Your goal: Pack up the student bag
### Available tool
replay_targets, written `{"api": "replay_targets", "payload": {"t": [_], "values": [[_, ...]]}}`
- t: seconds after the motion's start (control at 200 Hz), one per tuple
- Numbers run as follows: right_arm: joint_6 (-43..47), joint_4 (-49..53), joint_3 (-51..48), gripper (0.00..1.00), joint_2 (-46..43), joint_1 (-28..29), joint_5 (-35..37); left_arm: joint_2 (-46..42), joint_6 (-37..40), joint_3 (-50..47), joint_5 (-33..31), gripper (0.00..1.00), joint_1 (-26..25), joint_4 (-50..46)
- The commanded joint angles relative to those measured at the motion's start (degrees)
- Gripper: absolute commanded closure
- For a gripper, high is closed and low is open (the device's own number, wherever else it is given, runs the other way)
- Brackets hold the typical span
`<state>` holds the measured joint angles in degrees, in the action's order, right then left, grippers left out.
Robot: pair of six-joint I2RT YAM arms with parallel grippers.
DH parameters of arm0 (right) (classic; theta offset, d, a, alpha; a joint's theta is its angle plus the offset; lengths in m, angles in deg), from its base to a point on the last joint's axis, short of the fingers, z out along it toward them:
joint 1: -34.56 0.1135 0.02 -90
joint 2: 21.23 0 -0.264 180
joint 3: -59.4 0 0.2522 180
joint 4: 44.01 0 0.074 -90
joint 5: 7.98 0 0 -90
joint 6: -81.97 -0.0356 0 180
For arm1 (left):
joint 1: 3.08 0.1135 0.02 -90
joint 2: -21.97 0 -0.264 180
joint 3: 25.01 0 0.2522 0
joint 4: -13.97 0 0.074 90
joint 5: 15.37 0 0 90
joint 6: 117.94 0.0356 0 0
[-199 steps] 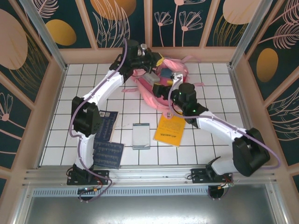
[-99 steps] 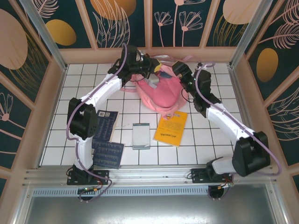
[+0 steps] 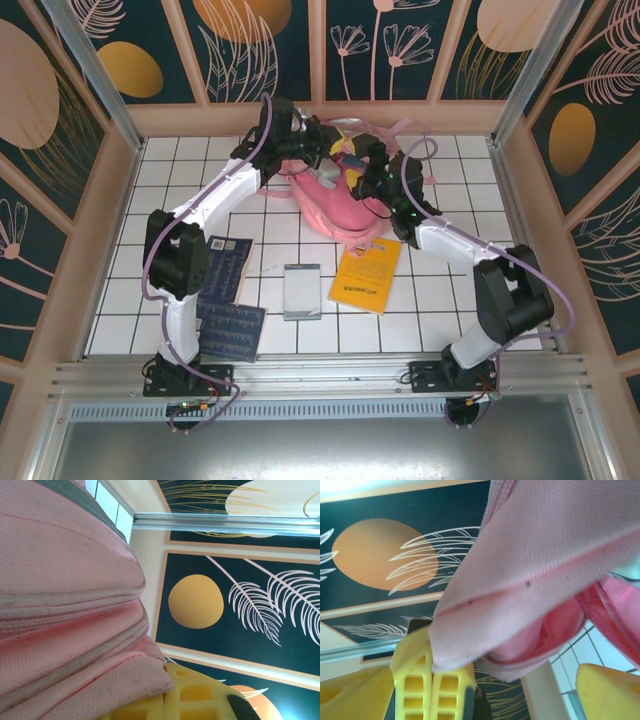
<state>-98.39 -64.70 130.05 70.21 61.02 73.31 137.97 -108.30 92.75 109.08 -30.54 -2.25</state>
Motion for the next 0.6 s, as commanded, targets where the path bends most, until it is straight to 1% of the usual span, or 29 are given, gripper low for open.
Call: {"api": "replay_targets", "payload": {"t": [0.0,0.09,0.175,0.27,0.355,0.38,0.435,0.45,0.48,0.495,0.5,0.536,0.596], "values": [[-3.02,-7.85,3.42,0.09,5.18,-0.21,2.47,-3.22,0.3,-1.82,-0.99,1.0,0.19,3.8],[-2.97,-9.65,4.68,0.17,6.79,-0.4,4.49,-3.5,0.44,-2.05,-0.97,1.0,0.22,3.74],[-2.56,-10.52,5.16,0.3,7.02,-1.12,5.88,-4.04,0.98,-2.69,-1.23,1.0,0.26,3.3],[-2.19,-10.66,5.91,0.42,6.85,-1.78,5.9,-4.21,1.42,-3.37,-1.49,1.0,0.3,2.99],[-1.58,-9.6,6.69,0.59,6.7,-1.87,5.43,-4.13,2.1,-3.22,-1.53,1.0,0.3,2.55],[-1.5,-9.0,6.91,0.65,6.7,-1.93,5.17,-4.11,2.36,-3.2,-1.66,1.0,0.37,2.46],[-1.56,-8.11,7.18,0.75,6.73,-1.84,4.6,-3.99,3.58,-2.91,-2.14,1.0,0.39,2.04],[-1.5,-7.93,7.27,0.8,6.72,-1.85,4.46,-3.97,3.91,-2.67,-2.38,1.0,0.46,1.62],[-1.56,-7.72,7.32,0.85,6.69,-1.77,4.34,-3.95,4.81,-2.2,-2.76,1.0,0.48,0.8],[-1.41,-7.54,7.37,0.91,6.7,-1.71,4.21,-3.88,5.23,-2.01,-2.9,1.0,0.48,0.46],[-1.41,-7.54,7.37,0.91,6.7,-1.71,4.21,-3.87,5.44,-1.85,-2.95,1.0,0.48,0.36],[-1.08,-6.52,7.7,1.0,6.66,-1.66,3.86,-3.82,6.68,-1.07,-3.25,1.0,0.56,-0.46],[-0.94,-4.42,8.3,1.0,6.52,-1.65,3.61,-3.64,9.02,0.62,-3.86,1.0,0.55,-2.58]]}}
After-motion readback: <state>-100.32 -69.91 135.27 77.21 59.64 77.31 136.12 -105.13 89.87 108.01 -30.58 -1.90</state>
